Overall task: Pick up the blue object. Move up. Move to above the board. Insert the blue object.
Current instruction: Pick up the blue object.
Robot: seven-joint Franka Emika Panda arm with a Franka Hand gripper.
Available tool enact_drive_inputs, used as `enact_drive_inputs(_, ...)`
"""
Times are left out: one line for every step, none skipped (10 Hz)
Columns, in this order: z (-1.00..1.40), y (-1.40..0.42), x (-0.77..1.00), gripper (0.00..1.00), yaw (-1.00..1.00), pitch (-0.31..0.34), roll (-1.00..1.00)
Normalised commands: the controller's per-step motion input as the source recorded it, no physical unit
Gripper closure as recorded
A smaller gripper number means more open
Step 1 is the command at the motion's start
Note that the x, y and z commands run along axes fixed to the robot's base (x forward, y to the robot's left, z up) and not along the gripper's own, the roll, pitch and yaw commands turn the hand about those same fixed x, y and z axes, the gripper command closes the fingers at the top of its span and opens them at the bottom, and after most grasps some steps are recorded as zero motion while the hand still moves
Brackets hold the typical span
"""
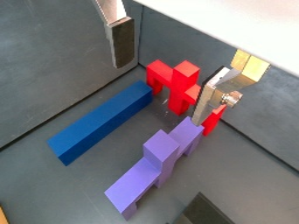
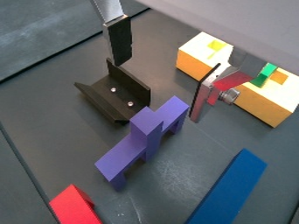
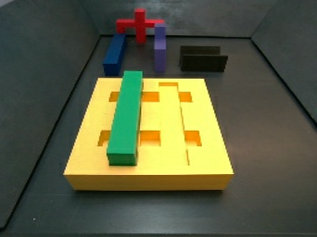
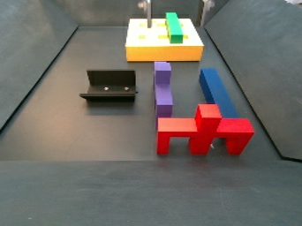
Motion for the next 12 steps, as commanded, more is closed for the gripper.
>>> enact_drive_inputs(-0.06,0.0,-0.02,0.0,0.0,-0.026,-0.02)
enact_drive_inputs(-0.29,0.0,-0.63,0.0,-0.01,-0.246,-0.22)
enact_drive_inputs(-0.32,-0.27,-0.65,0.0,-0.01,-0.256,-0.04)
enact_drive_inputs(-0.45,-0.4,-0.57,0.0,-0.01,-0.25,0.06)
enact_drive_inputs(-0.62,-0.1,-0.49,0.0,0.0,-0.22,0.03)
enact_drive_inputs(-0.64,0.0,-0.56,0.0,-0.04,-0.244,0.0)
enact_drive_inputs(-0.59,0.0,-0.46,0.0,-0.07,-0.196,0.0)
enact_drive_inputs(-0.49,0.06,-0.37,0.0,-0.15,-0.097,0.0)
enact_drive_inputs(-0.39,0.06,-0.27,0.0,-0.16,-0.054,0.0)
enact_drive_inputs(-0.41,0.14,-0.22,0.0,-0.21,-0.036,0.0)
enact_drive_inputs(-0.48,0.18,-0.23,0.0,-0.13,-0.066,0.01)
enact_drive_inputs(-0.48,0.11,-0.12,0.0,-0.02,-0.091,0.0)
